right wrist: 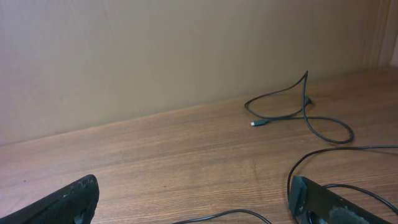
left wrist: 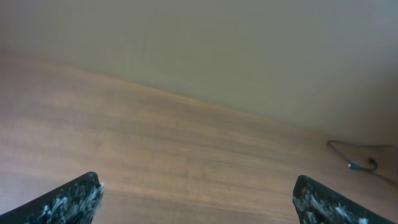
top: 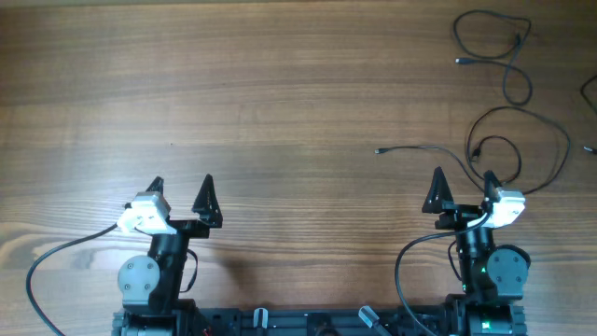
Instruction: Untangle cables
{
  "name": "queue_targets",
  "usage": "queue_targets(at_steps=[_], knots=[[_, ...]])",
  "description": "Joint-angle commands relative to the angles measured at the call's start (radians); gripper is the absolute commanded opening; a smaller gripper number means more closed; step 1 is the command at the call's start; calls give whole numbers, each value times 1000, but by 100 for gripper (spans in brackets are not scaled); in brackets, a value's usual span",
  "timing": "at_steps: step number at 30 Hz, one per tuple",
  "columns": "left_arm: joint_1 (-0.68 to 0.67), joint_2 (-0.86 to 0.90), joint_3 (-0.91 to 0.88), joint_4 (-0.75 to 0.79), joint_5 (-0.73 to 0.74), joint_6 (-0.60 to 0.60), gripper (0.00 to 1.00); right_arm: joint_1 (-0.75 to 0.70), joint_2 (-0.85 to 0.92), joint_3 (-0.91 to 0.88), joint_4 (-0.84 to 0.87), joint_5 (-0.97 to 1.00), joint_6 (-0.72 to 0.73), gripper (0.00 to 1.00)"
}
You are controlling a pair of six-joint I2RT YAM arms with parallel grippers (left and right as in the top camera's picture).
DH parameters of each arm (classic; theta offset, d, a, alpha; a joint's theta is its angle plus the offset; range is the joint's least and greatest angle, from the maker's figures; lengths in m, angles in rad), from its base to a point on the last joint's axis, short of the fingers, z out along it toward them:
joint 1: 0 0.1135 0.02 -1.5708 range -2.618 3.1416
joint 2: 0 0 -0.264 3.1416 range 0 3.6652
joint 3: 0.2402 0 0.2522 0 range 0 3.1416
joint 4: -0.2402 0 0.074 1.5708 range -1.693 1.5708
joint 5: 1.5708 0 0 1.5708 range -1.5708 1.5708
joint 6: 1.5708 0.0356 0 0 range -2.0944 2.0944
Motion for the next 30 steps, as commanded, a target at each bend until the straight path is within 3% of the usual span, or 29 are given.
queue_targets(at_steps=[1,4,7,30], knots=[[39,-14,-16,-11,56,163,100,5,-6,-1,4,17,13,100],[44,-14,-21,-102,73,196,100,5,-5,-1,4,17,13,100],[44,-14,-27,-99,142,271,100,5,-5,-1,3,17,13,100],[44,-9,-27,-98,122,237,100,5,-23,-1,4,17,-15,99]])
